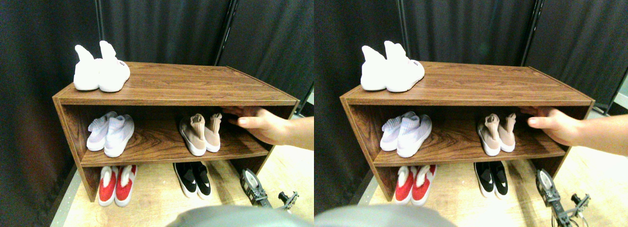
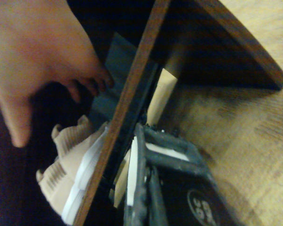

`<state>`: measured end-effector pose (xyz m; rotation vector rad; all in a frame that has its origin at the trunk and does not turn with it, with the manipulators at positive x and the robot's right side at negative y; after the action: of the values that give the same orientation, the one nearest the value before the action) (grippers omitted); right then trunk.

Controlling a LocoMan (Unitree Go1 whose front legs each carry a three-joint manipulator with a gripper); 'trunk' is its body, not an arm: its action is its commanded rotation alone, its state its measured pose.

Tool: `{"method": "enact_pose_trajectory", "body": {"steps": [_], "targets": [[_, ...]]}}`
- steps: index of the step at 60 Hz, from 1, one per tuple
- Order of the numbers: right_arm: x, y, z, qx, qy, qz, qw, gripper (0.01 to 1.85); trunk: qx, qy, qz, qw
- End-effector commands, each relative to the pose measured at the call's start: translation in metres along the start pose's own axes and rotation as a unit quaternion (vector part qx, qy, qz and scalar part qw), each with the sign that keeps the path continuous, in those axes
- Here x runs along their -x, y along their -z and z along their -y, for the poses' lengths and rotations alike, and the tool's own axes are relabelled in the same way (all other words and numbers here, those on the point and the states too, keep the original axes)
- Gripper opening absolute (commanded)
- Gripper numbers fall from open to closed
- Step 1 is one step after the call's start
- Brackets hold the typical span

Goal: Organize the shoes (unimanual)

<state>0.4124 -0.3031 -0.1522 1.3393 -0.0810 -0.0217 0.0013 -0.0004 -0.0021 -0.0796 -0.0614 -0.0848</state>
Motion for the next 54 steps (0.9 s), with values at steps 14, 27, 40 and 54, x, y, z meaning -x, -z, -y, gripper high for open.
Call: {"method": "enact_pose_trajectory", "body": {"steps": [14, 27, 40, 54], "targets": [[0.044, -0.003, -0.026, 0.029, -0.044, -0.014, 0.999, 0.06, -0.006, 0.015, 0.0394, 0.9991], [0.062, 0.002, -0.045, 0.038, -0.061, -0.019, 0.997, 0.06, -0.006, 0.016, 0.0511, 0.9985], [0.071, 0.013, -0.059, 0.038, -0.069, -0.028, 0.997, 0.06, -0.005, 0.017, 0.0528, 0.9985], [0.067, 0.024, -0.064, 0.037, -0.075, -0.043, 0.996, 0.06, -0.002, 0.013, 0.048, 0.9988]]}}
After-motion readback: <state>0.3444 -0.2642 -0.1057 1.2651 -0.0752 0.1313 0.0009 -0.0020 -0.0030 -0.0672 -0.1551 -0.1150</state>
